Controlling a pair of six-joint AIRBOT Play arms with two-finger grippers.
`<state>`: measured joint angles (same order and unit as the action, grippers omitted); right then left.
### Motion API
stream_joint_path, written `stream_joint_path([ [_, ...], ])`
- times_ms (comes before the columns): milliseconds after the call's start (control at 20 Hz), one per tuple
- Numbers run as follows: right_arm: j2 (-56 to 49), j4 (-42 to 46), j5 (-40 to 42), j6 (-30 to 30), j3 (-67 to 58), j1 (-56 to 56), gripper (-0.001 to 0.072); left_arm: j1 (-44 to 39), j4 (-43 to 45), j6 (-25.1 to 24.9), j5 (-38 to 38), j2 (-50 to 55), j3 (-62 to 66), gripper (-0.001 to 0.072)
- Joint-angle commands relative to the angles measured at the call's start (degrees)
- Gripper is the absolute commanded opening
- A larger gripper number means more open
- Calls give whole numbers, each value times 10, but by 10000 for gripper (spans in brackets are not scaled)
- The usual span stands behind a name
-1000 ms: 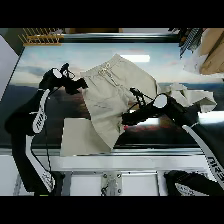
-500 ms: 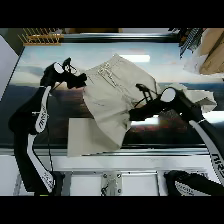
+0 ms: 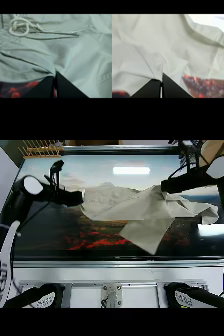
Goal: Fold the clothes and pants, and hang the long-sleeved shirts on hangers.
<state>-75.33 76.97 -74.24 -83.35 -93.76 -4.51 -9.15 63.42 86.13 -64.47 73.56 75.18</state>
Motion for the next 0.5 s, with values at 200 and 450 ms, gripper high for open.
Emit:
stream_joint_path([
  [200, -43, -86, 7, 7, -29, 8, 577, -26, 1, 14, 68, -150, -216, 10],
  [450, 18, -84, -67, 37, 109, 137, 577, 55, 1, 24, 10, -207, -312, 10],
])
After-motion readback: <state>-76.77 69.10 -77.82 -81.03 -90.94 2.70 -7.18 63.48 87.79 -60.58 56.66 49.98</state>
